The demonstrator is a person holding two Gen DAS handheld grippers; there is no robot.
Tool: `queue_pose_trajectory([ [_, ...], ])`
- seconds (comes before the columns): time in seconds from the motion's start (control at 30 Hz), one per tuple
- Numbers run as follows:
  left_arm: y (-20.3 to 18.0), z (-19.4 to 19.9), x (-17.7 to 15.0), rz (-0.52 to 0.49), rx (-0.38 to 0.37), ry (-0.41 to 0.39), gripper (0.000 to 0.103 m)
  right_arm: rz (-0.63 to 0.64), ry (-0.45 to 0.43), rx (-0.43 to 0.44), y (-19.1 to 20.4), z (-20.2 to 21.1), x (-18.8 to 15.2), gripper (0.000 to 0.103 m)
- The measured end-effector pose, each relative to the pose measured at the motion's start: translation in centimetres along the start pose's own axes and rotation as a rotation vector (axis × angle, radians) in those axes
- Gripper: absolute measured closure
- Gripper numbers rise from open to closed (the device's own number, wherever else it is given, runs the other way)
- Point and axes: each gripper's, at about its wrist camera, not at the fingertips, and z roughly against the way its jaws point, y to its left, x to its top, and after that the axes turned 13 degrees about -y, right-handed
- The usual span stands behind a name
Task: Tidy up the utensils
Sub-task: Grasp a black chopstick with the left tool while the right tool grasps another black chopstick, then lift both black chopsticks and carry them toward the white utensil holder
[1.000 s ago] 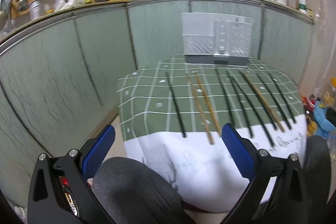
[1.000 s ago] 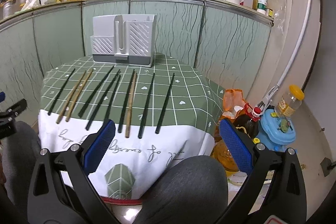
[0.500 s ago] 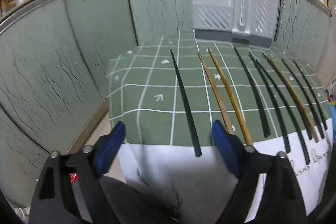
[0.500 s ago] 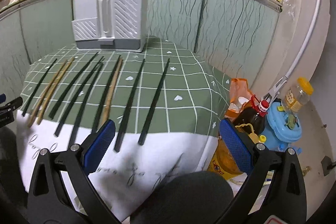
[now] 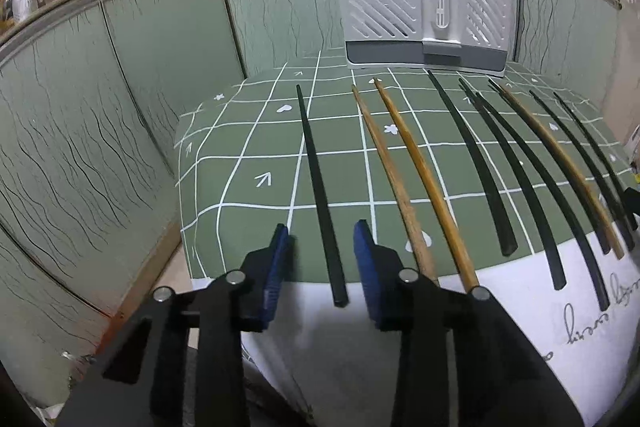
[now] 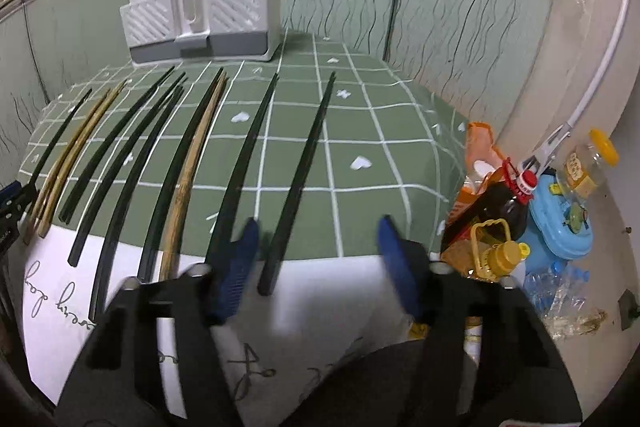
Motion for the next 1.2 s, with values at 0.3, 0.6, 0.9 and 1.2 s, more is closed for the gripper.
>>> queue_pose_trajectory([
  [0.3,-0.6,0.6,-0.6,-0.012,0.046,-0.055,0.078,0.006,-0.026,0.011,1.3,0.2,-0.9,0.092],
  [0.6,0.5,0.6,-0.7,0.050,0.058,-0.069,0.095,-0.036,-0.040,0.024,1.0,0.4,-1.1,0.097],
  [0.9,1.4,2.1,0.2,0.082,-0.003,-0.062,0.095,-0.065,-0.067,0.036,0.0,2.1,-0.3,0.097],
  [1.2,4.1,6.2,3.6,0.117,-0.051,-0.115,0.095,-0.071,-0.147,0.069,-1.2,6.3,2.8,0.097],
])
